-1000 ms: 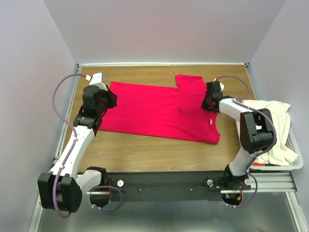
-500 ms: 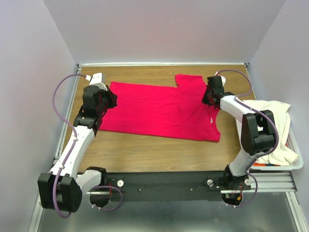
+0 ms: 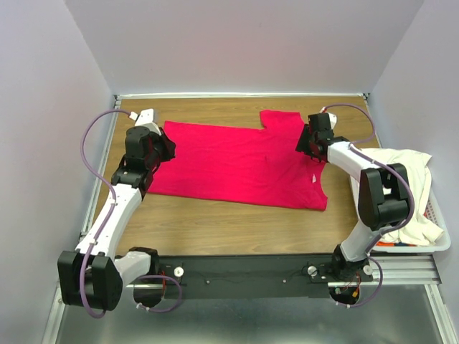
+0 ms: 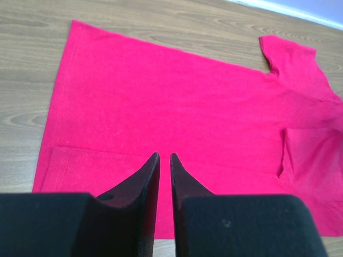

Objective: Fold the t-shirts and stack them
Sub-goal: Fold the tshirt

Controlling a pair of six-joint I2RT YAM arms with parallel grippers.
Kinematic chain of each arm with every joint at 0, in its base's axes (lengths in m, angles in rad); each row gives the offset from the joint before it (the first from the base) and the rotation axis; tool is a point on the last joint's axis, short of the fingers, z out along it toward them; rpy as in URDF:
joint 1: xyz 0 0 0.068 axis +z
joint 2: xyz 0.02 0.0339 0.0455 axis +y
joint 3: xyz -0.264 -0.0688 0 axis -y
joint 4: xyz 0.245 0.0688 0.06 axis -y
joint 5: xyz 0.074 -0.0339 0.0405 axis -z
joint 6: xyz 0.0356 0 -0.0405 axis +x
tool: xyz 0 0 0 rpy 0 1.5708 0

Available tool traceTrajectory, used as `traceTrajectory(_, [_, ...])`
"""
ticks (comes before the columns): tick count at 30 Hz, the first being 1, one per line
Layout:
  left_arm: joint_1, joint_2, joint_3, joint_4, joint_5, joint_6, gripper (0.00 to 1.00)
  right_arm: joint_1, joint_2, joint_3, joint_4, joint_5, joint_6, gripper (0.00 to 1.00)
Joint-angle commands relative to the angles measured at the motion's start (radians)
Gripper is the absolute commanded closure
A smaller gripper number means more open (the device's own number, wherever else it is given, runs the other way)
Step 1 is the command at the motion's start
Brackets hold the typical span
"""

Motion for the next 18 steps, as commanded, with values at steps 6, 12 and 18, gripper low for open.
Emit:
traceTrajectory(6, [-0.055,0.101,-0.018,0.004,-0.059,-0.157,0.78,0.159,-0.072,-0.036,-0.043,0.053,0.067,0.29])
traceTrajectory(12, [-0.138,0.204,-0.069,0.089,-0.166,-0.361,0.78,0.275,-0.055,-0.076,-0.039,0.04,0.139,0.29])
traceTrajectory(18, [-0.155,0.338,-0.079,0.113,-0.256,-0.439,0.78,0.319,-0.079,-0.152,-0.016,0.012,0.185,0.28])
